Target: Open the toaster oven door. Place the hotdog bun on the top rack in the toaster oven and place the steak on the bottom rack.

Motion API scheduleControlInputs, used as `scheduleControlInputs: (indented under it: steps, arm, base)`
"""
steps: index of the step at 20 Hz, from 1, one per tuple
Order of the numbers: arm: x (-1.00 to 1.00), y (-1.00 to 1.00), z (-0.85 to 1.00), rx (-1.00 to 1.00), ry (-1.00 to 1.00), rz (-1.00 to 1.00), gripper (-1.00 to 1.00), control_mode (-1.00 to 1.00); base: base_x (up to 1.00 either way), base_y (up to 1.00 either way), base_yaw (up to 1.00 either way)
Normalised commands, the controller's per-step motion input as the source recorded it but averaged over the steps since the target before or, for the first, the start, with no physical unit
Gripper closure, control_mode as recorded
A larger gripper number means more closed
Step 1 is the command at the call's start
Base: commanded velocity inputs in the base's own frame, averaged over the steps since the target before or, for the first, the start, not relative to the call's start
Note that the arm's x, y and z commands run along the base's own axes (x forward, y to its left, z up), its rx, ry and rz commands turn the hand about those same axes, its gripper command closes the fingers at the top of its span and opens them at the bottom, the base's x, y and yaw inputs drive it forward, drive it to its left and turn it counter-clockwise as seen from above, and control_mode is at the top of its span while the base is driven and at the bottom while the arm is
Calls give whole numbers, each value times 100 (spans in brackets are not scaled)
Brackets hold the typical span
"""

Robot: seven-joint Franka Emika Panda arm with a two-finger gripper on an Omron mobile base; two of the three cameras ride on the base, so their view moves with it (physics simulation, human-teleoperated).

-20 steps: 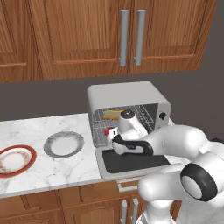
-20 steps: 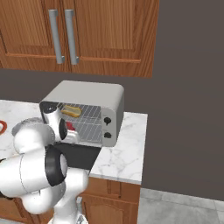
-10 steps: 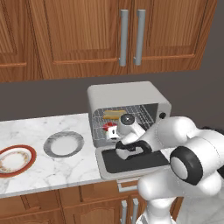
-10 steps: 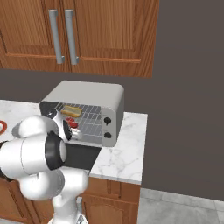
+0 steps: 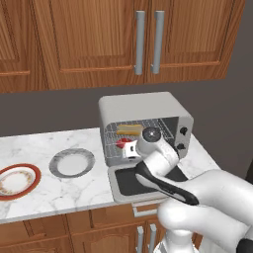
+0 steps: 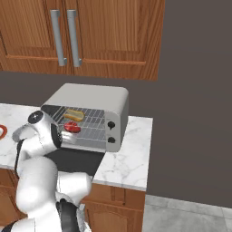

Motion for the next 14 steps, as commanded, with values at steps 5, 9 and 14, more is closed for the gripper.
scheduleControlInputs:
  steps: [5,9,14]
  arm:
    - [-58,1,100,0,10,0,-100,-100]
    - [-35,-1,100,1,14,0,-100,-100]
    - [-15,-28,100,4,12,0,-100,-100]
  base:
    - [0,0,0]
    - [0,0,0]
    - [0,0,0]
